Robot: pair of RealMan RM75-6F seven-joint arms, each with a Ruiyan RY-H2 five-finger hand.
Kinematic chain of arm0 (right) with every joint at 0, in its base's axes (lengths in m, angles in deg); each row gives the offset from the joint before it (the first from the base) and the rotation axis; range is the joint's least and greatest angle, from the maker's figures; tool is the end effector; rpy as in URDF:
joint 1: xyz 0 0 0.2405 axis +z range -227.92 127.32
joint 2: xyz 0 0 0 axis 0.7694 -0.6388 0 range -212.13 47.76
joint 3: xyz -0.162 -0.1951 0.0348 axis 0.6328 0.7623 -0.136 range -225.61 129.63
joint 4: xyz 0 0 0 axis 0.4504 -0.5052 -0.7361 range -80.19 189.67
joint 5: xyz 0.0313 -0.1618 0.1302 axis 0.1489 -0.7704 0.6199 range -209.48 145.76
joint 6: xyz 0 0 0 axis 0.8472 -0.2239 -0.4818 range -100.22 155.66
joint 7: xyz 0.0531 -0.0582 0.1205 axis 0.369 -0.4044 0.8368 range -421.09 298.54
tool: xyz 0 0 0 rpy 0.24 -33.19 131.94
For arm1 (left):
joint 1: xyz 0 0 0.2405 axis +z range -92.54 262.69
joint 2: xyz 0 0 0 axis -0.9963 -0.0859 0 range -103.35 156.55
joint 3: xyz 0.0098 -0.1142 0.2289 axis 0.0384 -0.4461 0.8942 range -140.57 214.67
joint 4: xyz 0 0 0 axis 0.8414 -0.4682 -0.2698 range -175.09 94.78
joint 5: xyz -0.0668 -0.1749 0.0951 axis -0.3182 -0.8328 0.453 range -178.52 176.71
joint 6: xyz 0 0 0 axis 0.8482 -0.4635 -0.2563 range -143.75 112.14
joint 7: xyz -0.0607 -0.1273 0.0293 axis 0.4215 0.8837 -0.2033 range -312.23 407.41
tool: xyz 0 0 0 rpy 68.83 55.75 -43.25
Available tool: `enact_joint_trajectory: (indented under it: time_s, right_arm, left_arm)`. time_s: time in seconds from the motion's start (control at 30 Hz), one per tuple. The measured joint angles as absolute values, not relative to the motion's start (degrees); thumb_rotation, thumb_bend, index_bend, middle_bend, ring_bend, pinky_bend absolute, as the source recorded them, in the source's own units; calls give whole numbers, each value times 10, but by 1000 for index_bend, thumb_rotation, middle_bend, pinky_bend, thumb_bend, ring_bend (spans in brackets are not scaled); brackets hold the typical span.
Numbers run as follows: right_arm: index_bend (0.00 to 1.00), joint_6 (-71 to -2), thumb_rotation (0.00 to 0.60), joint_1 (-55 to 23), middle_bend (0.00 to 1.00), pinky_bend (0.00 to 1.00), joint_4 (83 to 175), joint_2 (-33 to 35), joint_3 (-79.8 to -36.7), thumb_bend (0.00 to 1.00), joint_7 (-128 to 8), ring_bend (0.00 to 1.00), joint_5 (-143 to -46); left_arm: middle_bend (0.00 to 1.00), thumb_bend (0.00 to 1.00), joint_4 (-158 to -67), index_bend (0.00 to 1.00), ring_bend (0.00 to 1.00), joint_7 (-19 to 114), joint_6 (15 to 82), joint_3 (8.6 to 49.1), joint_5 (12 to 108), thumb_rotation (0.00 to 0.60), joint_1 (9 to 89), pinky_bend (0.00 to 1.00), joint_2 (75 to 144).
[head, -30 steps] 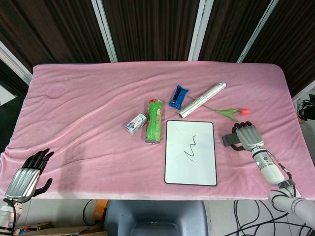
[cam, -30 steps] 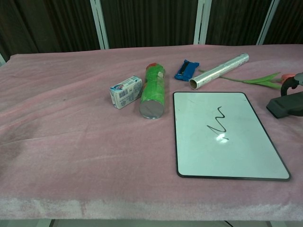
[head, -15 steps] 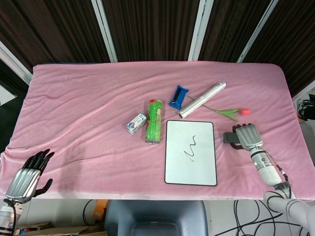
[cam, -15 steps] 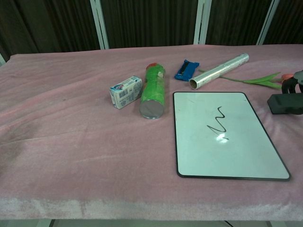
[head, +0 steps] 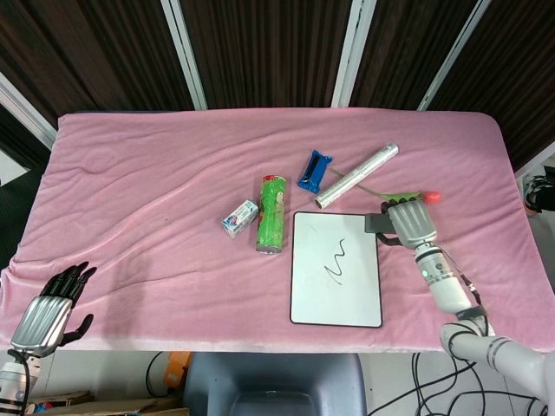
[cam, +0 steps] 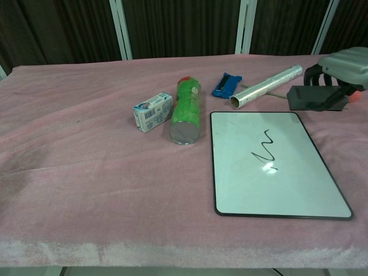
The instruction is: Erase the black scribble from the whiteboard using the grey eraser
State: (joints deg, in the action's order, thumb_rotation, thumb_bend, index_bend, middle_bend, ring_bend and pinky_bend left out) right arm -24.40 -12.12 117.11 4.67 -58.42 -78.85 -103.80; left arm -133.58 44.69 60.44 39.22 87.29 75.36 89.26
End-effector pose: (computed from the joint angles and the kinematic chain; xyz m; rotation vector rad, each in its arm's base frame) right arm -0.2503 -0.3891 0.0398 1.7648 -0.6527 0.6356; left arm -0.3060 0.1848 0.1320 -1.6216 -0.9557 -0.7802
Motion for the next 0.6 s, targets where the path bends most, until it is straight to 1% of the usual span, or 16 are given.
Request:
enact_joint_trajectory:
  time_s: [0.3,0.43,0.6]
  right_arm:
    - [987,-210,600,-60,679,607,1150,140,-599,420,-929,667,-970]
    - [987,-209,600,-52,679,607,1136,156,-597,420,-946,667,-958]
    - [987,-207,600,-54,679,608,1132,160,-589,420,-940,667,-956]
  left_arm:
    - [0,388,-1334,0,0,448,615,390,871,600,758,121,892]
    - [0,389,-1333,0,0,441,621,391,875,600,761,121,894]
    - [0,388,-1334,0,0,438,624,392,877,600,762,121,895]
